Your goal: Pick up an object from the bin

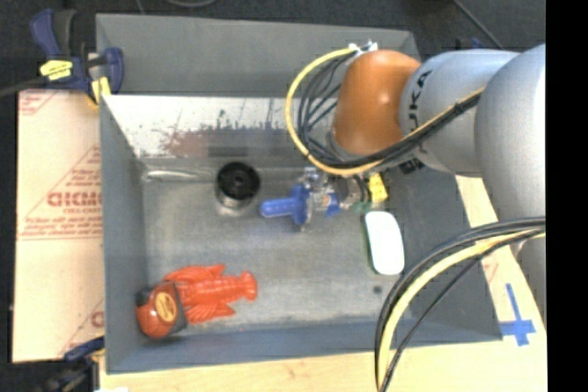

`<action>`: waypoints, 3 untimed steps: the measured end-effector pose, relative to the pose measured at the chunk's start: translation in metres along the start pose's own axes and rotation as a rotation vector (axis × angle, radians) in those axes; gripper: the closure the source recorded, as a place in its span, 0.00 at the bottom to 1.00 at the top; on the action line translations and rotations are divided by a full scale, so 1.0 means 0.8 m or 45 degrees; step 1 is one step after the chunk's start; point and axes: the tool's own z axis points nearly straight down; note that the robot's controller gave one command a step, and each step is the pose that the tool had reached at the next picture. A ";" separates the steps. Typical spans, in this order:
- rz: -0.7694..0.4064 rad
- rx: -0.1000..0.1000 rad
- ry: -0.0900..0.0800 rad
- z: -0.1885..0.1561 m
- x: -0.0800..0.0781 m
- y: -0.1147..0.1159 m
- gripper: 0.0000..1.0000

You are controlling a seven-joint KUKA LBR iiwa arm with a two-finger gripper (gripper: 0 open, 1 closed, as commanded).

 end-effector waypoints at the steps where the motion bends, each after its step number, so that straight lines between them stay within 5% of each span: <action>1: 0.001 0.000 0.001 -0.017 0.000 0.000 1.00; 3: 0.002 0.000 -0.004 -0.041 -0.002 -0.001 1.00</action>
Offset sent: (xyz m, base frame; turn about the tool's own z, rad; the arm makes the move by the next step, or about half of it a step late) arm 0.0001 0.0000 0.0450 0.0000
